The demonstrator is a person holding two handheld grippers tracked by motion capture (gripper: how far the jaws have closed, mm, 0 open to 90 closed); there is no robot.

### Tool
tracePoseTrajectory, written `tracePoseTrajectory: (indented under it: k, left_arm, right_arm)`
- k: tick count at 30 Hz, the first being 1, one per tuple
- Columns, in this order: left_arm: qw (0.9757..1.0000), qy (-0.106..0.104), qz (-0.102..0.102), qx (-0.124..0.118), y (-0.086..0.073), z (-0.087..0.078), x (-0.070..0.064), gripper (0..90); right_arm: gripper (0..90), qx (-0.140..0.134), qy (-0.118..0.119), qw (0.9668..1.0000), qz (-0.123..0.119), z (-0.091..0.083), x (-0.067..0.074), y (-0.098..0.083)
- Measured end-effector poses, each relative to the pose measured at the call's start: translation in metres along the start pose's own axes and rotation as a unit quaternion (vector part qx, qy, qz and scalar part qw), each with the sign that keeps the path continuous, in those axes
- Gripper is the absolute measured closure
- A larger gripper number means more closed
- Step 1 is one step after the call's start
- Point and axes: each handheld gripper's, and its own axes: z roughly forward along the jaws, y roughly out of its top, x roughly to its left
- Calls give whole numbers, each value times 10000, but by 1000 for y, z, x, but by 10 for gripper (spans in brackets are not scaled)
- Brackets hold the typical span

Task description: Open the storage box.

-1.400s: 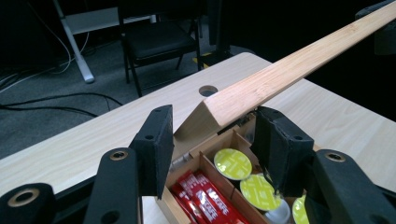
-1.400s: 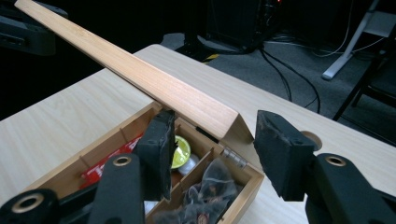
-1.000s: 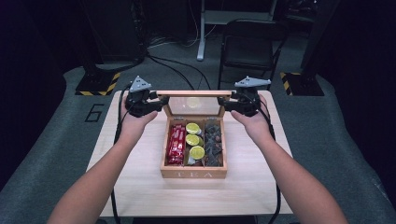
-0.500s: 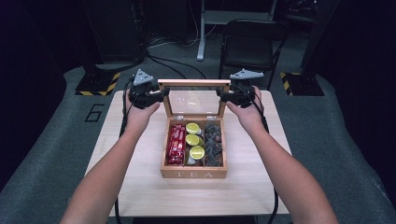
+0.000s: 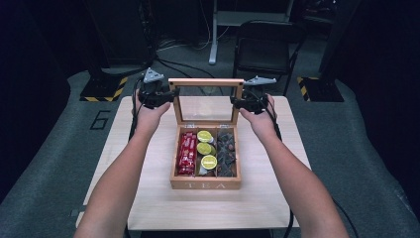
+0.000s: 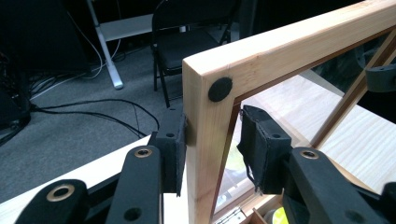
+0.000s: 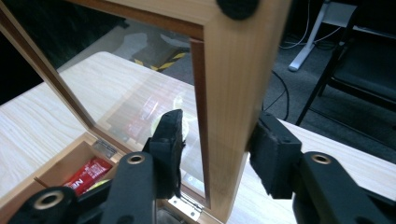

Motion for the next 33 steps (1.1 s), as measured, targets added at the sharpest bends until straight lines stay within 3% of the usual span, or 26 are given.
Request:
tracePoseTrajectory:
  k: [5,7,10,13,16,18,22,26,33]
  left_arm:
    - [9999,71,-81,31,-1,4,0,610]
    - [9999,104,-63,31,-5,7,-1,569]
    - [9999,104,-126,-22,-11,11,1,563]
    - [9998,98,-77,182,-15,16,1,572]
    - [9998,143,-78,103,-18,18,2,578]
    - [9997,189,-146,88,-18,19,4,634]
    - [9995,264,-62,133,-17,20,3,648]
    - [9994,255,-191,102,-17,22,4,653]
    - [9992,311,-226,94,-17,22,3,653]
  right_arm:
    - [605,-17,31,10000,-29,0,-4,0]
    - [617,-31,31,10000,-34,1,-6,0]
    - [649,-6,-139,9999,-92,2,-5,0]
    - [649,-26,-161,9998,-72,2,-5,0]
    - [648,-32,-161,9999,-34,3,-5,-1]
    - [644,-55,-180,9998,-33,4,-6,0]
    - [629,-76,-189,9998,19,7,-6,-1]
    - [600,-156,-145,9998,53,11,-7,-6]
    - [581,8,-122,9997,194,22,-8,-21]
